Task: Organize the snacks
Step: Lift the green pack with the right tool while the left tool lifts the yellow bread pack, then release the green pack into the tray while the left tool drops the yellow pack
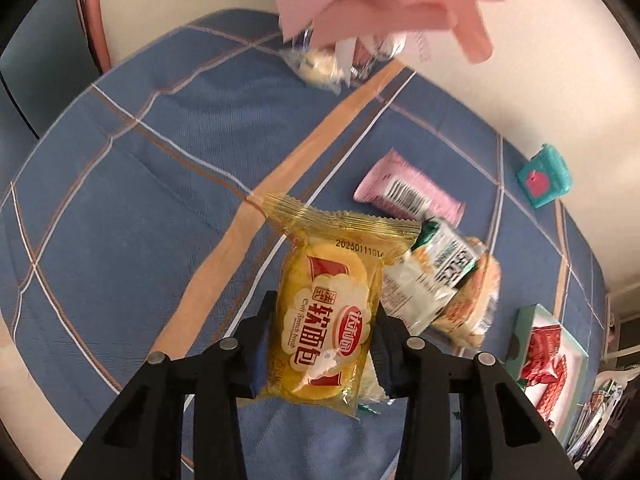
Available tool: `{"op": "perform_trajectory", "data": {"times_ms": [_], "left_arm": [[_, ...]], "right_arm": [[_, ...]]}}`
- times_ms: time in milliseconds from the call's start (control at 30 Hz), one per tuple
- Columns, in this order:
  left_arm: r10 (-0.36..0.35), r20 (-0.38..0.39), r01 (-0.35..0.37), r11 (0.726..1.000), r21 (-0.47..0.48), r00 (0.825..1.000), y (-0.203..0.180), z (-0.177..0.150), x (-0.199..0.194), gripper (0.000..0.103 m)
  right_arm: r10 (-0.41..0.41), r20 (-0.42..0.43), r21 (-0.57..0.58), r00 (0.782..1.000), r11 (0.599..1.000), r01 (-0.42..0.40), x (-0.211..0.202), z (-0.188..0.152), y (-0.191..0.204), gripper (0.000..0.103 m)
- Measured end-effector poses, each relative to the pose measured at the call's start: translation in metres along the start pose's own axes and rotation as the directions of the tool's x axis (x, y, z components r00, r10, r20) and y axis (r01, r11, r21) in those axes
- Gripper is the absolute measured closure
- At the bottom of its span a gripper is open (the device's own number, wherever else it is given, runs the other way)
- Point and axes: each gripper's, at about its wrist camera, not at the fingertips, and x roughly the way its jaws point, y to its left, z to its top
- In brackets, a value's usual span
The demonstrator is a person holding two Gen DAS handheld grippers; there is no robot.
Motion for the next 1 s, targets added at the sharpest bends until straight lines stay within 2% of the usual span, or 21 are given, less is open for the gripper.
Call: {"op": "perform_trajectory", "data": {"times_ms": [300,600,800,1000], "left_arm": [[-0.001,0.022,0.000,0.999,0.040,1.000,-0.024,-0.011,-0.013,0.060],[-0.002,0.023,-0.001,0.988,0.152,1.000,-0.078,-0.030,-0.013,0.060],[-0.009,0.030,0.001,0.967,0.255,1.000,-0.119,-0.050,-0.017,0.060],[-0.015,0.038,0.000,0.929,0.369,0.999,-0.162,-0.075,-0.021,0.060]], "right_arm": [[-0.005,0.014,0.005,1.000,1.000,0.005,-0.022,-0.004,-0.017,0.033],[-0.048,0.044,0.094,0.998,0.995,0.044,-0.041,0.002,-0.069,0.033],[-0.085,0.052,0.180,0.995,0.981,0.075,-0.050,0.007,-0.111,0.033],[-0.118,0.057,0.260,0.991,0.960,0.100,-0.059,0.006,-0.154,0.033]]}}
